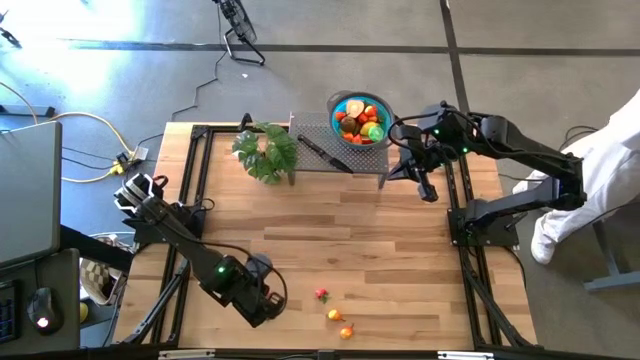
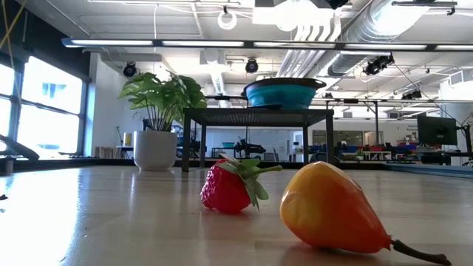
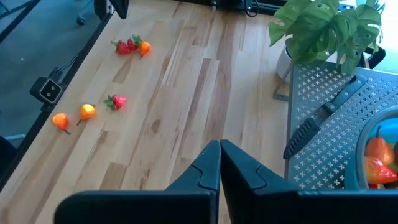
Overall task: Pick & Place Fruit
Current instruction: Put the yellow pear in the blue bowl on the shelf
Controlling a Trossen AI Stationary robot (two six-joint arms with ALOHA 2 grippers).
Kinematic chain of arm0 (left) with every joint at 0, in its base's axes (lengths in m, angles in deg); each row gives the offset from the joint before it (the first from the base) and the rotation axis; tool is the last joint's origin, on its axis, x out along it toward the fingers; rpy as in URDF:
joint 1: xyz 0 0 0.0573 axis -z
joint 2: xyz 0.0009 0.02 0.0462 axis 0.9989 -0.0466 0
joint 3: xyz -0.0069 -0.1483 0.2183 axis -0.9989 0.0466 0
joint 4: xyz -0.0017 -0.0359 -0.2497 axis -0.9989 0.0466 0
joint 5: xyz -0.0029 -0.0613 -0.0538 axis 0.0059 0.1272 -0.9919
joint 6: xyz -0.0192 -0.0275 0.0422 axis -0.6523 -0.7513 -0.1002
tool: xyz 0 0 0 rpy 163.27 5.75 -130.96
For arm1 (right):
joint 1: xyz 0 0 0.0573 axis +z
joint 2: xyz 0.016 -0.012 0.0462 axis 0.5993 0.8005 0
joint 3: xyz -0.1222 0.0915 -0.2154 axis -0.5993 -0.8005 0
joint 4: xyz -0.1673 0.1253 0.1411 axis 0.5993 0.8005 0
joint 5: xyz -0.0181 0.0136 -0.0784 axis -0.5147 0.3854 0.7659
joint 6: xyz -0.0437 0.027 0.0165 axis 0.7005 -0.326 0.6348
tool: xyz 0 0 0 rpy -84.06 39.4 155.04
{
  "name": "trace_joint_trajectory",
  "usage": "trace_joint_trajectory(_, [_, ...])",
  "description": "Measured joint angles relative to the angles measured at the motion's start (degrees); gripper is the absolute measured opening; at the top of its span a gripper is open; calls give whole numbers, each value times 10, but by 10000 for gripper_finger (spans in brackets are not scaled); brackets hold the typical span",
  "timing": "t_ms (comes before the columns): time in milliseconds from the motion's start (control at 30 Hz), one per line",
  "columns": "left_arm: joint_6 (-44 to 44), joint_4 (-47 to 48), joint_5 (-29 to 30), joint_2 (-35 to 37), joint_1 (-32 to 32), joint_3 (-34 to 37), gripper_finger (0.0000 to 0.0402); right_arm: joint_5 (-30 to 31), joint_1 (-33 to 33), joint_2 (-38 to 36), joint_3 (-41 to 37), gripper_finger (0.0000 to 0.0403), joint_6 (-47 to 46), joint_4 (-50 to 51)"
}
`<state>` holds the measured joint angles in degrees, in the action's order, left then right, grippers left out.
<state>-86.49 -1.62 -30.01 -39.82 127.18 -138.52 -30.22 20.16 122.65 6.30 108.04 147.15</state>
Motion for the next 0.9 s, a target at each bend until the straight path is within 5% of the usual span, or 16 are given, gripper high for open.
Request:
trace_joint_trajectory(200, [126, -14, 2, 0, -1, 0, 0, 1, 0, 0, 0, 4, 0, 0])
trace_joint_trajectory(367, [144, 22, -34, 0, -1, 0, 27, 1, 0, 0, 0, 3, -1, 0])
trace_joint_trajectory(667, [113, -7, -156, 0, -1, 64, 191, 1, 0, 0, 0, 4, -5, 0])
trace_joint_trajectory(900, [68, -92, -162, 0, -1, 108, 301, 1, 0, 0, 0, 3, -6, 0])
